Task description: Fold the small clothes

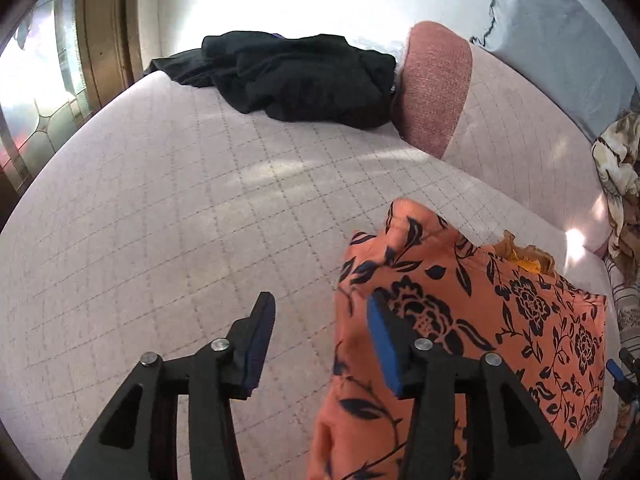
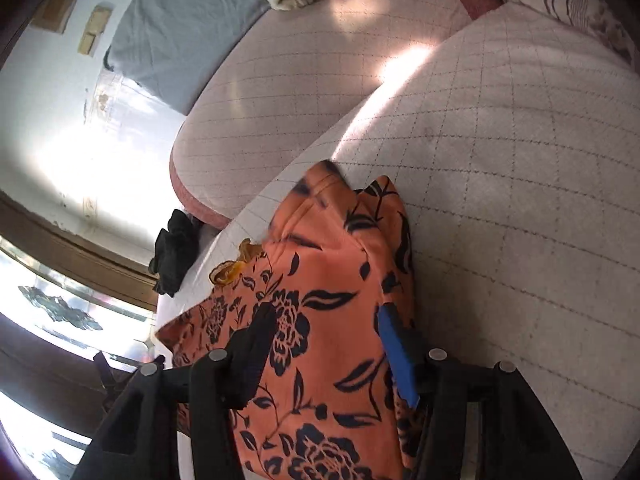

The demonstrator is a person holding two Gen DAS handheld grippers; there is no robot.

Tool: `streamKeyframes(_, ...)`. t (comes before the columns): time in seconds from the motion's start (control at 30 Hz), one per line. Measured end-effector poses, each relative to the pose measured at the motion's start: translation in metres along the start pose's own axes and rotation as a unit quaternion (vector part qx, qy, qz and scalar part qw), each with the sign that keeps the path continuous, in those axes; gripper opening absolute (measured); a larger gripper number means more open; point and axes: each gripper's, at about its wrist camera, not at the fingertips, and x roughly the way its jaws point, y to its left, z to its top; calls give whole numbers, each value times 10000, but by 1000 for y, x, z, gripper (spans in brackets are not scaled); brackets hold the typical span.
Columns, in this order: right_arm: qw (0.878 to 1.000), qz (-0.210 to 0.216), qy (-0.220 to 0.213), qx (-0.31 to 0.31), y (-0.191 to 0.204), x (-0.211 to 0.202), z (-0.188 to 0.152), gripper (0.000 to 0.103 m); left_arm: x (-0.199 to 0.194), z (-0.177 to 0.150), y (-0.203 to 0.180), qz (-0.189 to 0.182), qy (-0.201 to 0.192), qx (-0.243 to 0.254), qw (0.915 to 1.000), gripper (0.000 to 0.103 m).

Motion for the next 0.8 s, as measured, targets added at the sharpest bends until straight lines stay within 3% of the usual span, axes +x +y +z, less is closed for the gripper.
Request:
streamKeyframes(0.1, 9984, -311, 152, -454, 2, -12, -18, 58, -21, -24, 20, -343, 47, -222, 9992, 60)
streamKeyframes(0.2, 9944, -569, 561, -687, -4, 3, -26, 58, -15, -51, 15, -623, 416, -119, 9971, 63)
streamKeyframes(0.27, 9928, -563, 716, -780, -5, 18, -28, 60, 4, -63, 2, -540, 663, 110, 9963, 63)
streamKeyframes(0.33, 9928, -570, 779, -708, -4, 31, -28, 60, 12, -67, -12, -270, 483, 277, 9981, 66)
streamKeyframes(0.37, 9926, -507, 862, -688, -2, 36, -29, 60, 12, -66, -21, -164, 422, 482, 9978, 58)
streamKeyframes(0.4, 9911, -576, 927, -765, 2, 39, -30, 51, 16, -63, -30, -300, 523, 711, 9956, 15)
streamKeyframes(0.43, 9892, -608, 1072, -799, 8, 43, -31, 21, 18, -58, -37, -242, 637, 808, 9944, 14)
streamKeyframes(0.57, 9861, -806, 1251, -734, 26, 41, -26, 17, 7, -37, -44, -117, 736, 553, 9957, 10)
streamKeyframes(0.67, 9913, -546, 938, -751, 51, 9, -19, 15, -30, -30, -46, -208, 440, 570, 9972, 10)
streamKeyframes(0.8, 9900, -482, 833, -1034, 80, -34, -28, 12, -85, -40, -50, -458, 159, 665, 9966, 9)
